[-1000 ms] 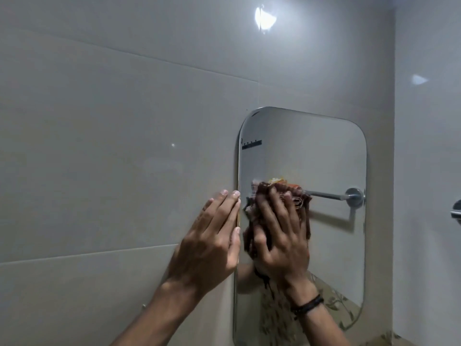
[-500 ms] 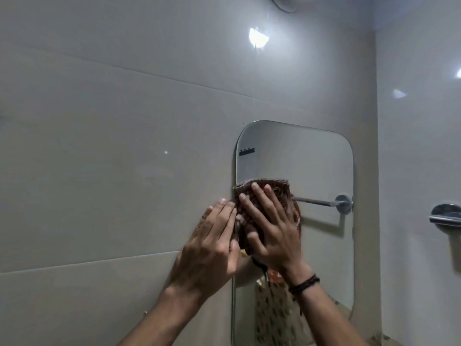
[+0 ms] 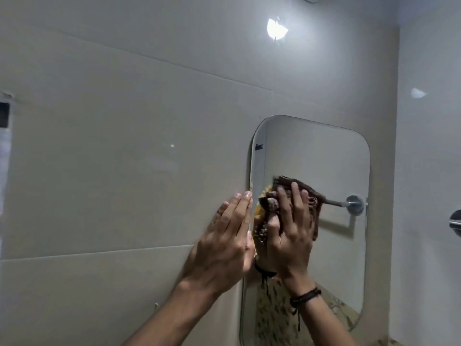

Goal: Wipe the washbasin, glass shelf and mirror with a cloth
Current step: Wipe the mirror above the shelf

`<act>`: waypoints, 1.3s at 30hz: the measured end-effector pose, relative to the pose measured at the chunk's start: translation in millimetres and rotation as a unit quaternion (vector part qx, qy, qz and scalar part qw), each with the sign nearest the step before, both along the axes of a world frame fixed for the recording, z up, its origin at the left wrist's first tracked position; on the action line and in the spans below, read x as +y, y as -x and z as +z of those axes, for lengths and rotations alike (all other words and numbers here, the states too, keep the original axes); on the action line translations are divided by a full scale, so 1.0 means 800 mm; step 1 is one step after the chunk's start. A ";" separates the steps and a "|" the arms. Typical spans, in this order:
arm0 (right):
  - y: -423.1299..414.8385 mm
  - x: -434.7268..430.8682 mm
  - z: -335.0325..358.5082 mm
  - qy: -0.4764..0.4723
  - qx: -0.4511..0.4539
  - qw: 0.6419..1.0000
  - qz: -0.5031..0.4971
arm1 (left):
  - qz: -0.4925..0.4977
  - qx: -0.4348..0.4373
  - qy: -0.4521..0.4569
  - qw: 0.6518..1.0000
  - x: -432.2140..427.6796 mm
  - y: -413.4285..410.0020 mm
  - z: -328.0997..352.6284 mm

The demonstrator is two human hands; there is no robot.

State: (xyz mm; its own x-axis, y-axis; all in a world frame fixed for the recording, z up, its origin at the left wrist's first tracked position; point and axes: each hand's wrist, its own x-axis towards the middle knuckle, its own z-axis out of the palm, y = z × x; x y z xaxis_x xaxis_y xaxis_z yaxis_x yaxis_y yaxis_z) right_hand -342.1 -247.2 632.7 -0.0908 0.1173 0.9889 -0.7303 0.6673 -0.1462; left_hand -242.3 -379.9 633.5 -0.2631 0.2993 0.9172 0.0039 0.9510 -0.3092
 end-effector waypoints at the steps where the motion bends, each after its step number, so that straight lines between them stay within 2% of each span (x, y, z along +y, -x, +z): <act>1: 0.002 0.005 0.014 -0.044 0.033 0.999 0.004 | 0.005 -0.002 0.004 1.000 0.000 0.000 0.000; 4: 0.012 0.023 0.071 -0.170 0.114 0.979 -0.001 | 0.017 -0.018 0.014 1.000 -0.001 0.000 0.000; 6: 0.022 0.030 0.113 -0.170 0.115 0.979 -0.007 | 0.020 -0.026 0.012 0.999 -0.002 0.000 0.000; 9: 0.026 0.030 0.146 -0.035 0.010 0.999 0.017 | 0.024 -0.034 0.007 0.999 -0.003 -0.001 0.000; 11: 0.017 0.018 0.138 0.083 -0.068 0.993 0.043 | 0.022 -0.032 0.006 0.999 -0.003 -0.002 0.000; 13: 0.001 -0.003 0.109 0.136 -0.101 0.984 0.052 | 0.019 -0.029 0.002 0.999 -0.003 -0.002 0.001; 17: -0.014 -0.027 0.074 0.023 -0.015 0.999 0.016 | 0.011 -0.030 0.008 0.999 -0.002 0.001 -0.002; 20: -0.007 -0.013 0.109 -0.096 0.075 0.992 0.018 | 0.010 -0.030 0.004 1.000 -0.002 0.001 -0.003; 22: 0.003 0.000 0.144 -0.143 0.122 0.982 0.016 | 0.020 -0.033 0.008 0.999 -0.002 0.001 -0.002; 24: 0.017 0.012 0.175 -0.114 0.115 0.987 0.015 | 0.025 -0.030 0.011 0.999 -0.002 -0.001 -0.001; 28: 0.033 0.023 0.189 0.061 -0.014 0.997 0.033 | 0.027 -0.025 0.003 0.999 -0.001 -0.002 0.000; 30: 0.032 0.018 0.175 0.113 -0.040 0.992 0.028 | 0.029 -0.024 0.005 0.999 -0.001 -0.003 0.000; 36: 0.030 0.022 0.151 0.100 -0.051 0.994 0.012 | -0.022 -0.033 -0.016 0.999 0.004 -0.016 0.018; 39: 0.031 0.022 0.152 0.092 -0.054 0.994 0.008 | -0.053 -0.002 -0.023 0.998 0.013 -0.023 0.065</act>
State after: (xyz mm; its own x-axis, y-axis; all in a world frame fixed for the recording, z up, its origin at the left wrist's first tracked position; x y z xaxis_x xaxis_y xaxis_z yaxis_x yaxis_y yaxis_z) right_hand -366.5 -229.3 753.9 -0.1978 0.2938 0.9352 -0.7137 0.6108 -0.3429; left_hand -223.7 -369.7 685.1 -0.2361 0.2828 0.9297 0.1072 0.9585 -0.2643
